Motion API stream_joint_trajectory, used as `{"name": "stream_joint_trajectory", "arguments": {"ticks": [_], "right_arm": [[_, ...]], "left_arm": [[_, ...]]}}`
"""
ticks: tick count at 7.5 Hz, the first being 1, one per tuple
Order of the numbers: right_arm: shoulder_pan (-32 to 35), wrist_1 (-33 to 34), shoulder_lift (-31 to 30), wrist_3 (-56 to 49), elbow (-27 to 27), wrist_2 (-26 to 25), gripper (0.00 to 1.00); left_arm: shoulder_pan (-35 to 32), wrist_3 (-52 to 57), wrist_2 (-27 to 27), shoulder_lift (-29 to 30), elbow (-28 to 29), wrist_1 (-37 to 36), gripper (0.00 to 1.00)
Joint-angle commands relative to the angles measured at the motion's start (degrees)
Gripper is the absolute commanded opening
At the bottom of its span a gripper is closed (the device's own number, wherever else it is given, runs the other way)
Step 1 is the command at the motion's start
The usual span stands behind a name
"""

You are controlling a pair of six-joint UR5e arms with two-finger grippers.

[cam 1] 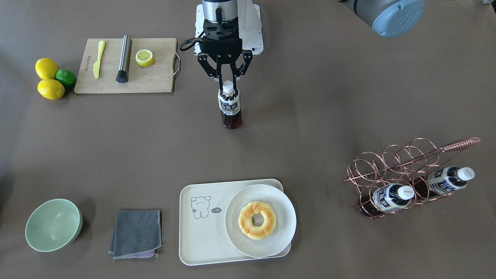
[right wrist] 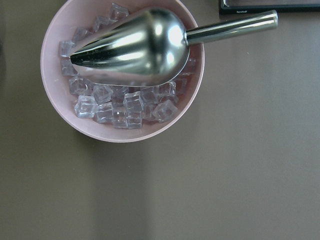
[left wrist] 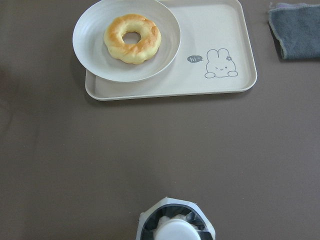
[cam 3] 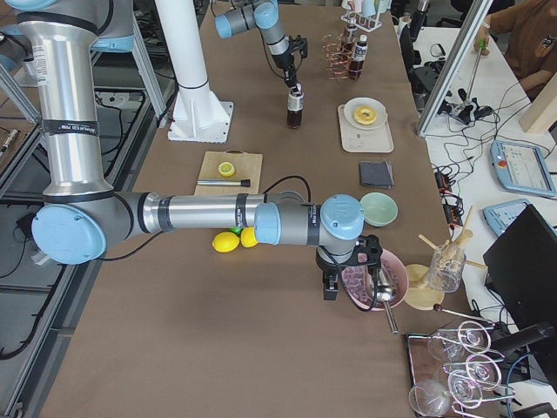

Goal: Place tea on tray
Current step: 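Carry the bottle with the left gripper and lower it onto the table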

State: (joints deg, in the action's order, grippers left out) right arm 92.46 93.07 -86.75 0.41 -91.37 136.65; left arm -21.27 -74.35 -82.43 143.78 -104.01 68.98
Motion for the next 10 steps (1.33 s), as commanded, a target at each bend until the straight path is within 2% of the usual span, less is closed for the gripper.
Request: {"name": "stream_joint_trajectory", "arguments": {"ticks": [1,2,3,8,10], "right_arm": [[0.0,0.0,-0.1,-0.1,0.0,0.0,1.0],[0.0,-0.1,-0.1,-0.1,0.0,0.0,1.0],[0.0,0.0,-0.2,-0.2,-0.2,0.0,1.0],[0.0,0.0,0.3,-0.2,0.1,-0.2,1.0],[0.0,0.0,0.4,-0.1,0.0,-0.1,1.0]], "left_arm": [[0.2,0.1,0.3,-1.3,-0.2,1.4,0.28],[0.3,-0.1,0.3,-2.9,-0.5,3.3,0.97],[0.2,-0.2,0.4,-3.9,-1.5,5.3,0.98],[-1.1,0.3,0.3,-4.0,-5.3,5.4,0.98],[-5.4,0.3,0.2,-10.7,-9.8,9.3,0.98]]}}
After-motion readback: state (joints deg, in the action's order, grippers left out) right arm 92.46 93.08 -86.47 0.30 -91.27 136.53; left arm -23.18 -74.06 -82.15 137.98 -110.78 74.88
